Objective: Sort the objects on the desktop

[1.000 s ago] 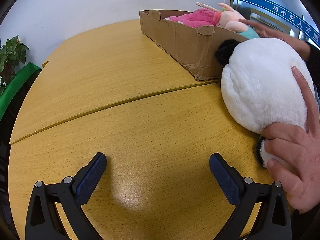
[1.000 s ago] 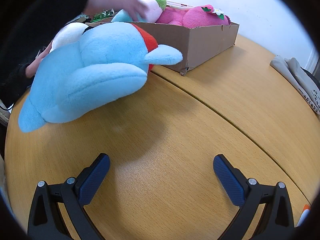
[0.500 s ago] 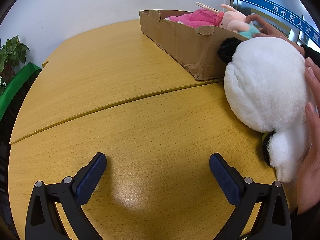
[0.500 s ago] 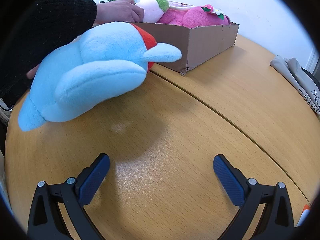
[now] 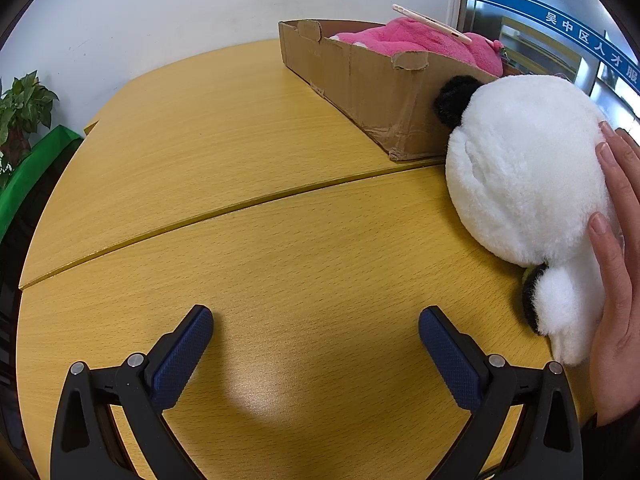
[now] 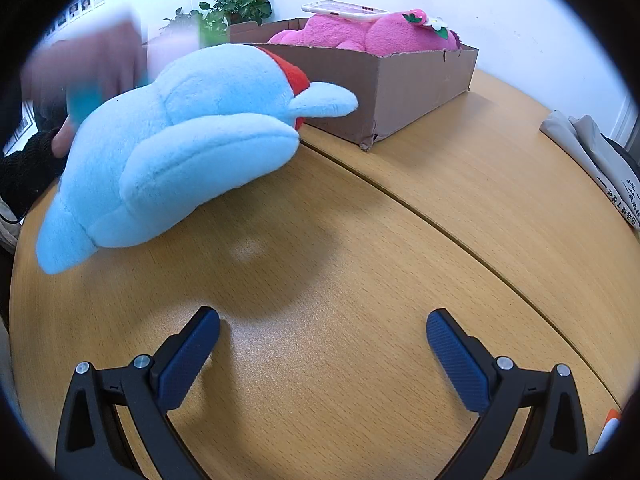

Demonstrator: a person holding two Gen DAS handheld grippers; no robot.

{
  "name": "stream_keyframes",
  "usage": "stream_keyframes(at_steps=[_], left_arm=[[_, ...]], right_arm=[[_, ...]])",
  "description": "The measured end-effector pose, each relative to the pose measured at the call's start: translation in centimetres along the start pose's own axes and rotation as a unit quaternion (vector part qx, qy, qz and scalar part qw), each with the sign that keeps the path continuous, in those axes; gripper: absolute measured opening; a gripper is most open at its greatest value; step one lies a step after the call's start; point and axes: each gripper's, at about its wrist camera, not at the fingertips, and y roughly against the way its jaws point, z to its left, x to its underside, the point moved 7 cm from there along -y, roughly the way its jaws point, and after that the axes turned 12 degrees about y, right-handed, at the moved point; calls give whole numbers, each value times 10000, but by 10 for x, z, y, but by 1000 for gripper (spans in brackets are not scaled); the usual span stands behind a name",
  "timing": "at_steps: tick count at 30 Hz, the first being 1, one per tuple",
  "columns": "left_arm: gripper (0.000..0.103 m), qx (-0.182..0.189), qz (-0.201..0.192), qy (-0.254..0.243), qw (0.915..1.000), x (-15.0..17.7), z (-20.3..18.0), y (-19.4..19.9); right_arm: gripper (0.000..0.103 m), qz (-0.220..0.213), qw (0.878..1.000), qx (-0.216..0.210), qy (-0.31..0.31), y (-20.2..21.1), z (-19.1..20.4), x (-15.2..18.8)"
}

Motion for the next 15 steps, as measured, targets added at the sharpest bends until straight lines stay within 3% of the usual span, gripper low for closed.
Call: stream_keyframes(at_steps=[15], left_arm=[[103, -16, -3, 18, 10000, -1, -3, -1]], right_arm=[[103, 0, 10000, 0, -1, 0, 0, 0]])
